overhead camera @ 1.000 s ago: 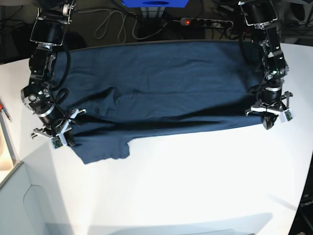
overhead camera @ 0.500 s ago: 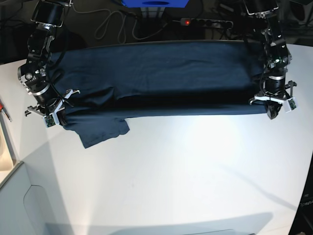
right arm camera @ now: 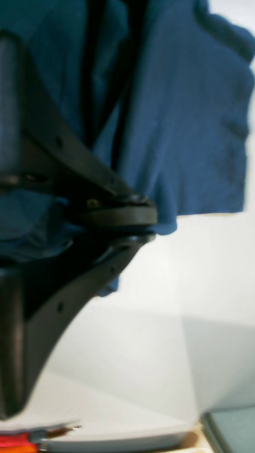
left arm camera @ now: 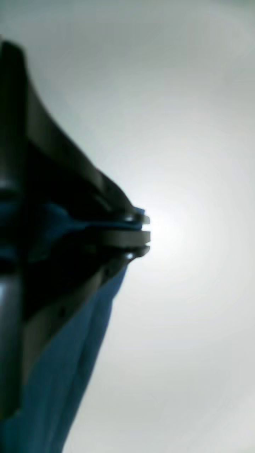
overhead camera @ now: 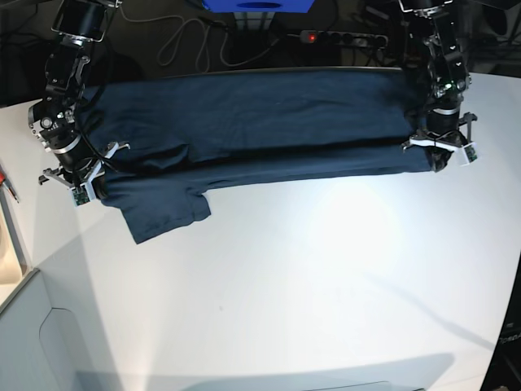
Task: Fold the T-shirt properly
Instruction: 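Lay the folded hem down and release both grippers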
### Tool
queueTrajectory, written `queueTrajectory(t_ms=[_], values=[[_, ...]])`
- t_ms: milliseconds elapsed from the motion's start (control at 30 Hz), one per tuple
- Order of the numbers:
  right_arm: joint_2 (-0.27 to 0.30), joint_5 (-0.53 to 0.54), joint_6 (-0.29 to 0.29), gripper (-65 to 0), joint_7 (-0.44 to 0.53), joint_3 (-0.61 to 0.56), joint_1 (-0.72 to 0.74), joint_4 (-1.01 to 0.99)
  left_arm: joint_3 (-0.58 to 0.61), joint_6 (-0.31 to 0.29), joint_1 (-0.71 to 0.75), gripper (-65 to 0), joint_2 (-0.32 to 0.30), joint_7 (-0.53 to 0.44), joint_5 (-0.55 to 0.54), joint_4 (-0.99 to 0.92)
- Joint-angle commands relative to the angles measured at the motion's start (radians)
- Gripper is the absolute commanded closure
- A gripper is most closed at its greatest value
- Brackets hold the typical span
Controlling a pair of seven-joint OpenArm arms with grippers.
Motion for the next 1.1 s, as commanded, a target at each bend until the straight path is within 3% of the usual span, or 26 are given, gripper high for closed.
queueTrajectory(t_ms=[0,167,300,633,767,1000,1067], values=[[0.012,0.009,0.000,-5.8,0.010,0.004,0.017,0.016,-0.003,0.002,0.007,-1.3,-0.007,-0.024,-0.005,0.013],[0.012,0.011,0.000,-25.9,-0.005,0.004,0.020,0.022,-0.013,0.007,0.010,-16.3,0.023,-0.024,-0.005,0.039],[0.012,0.011,0.000,-37.2,-0.007,0.004,0.018,0.056,-0.013,0.006,0.029,-23.1,0.021,-0.024,-0.005,0.074],[-0.016,0.009,0.000,-39.7,-0.010,0.002,0.010,0.162,-0.013,0.006,0.030,-25.2,0.021,-0.024,-0.003,0.088],[-0.016,0.009,0.000,-39.7,-0.011,0.002,0.015,0.165,-0.010,0.006,0.047,-24.3,0.021,-0.024,-0.003,0.092],[-0.017,0.008,0.000,-39.7,-0.014,0.001,0.047,0.162,-0.011,0.004,0.058,-2.4,0.023,-0.024,-0.003,0.094],[-0.016,0.008,0.000,-39.7,-0.053,-0.025,0.066,0.162,-0.013,0.009,0.059,0.0,0.023,-0.024,-0.003,0.094]])
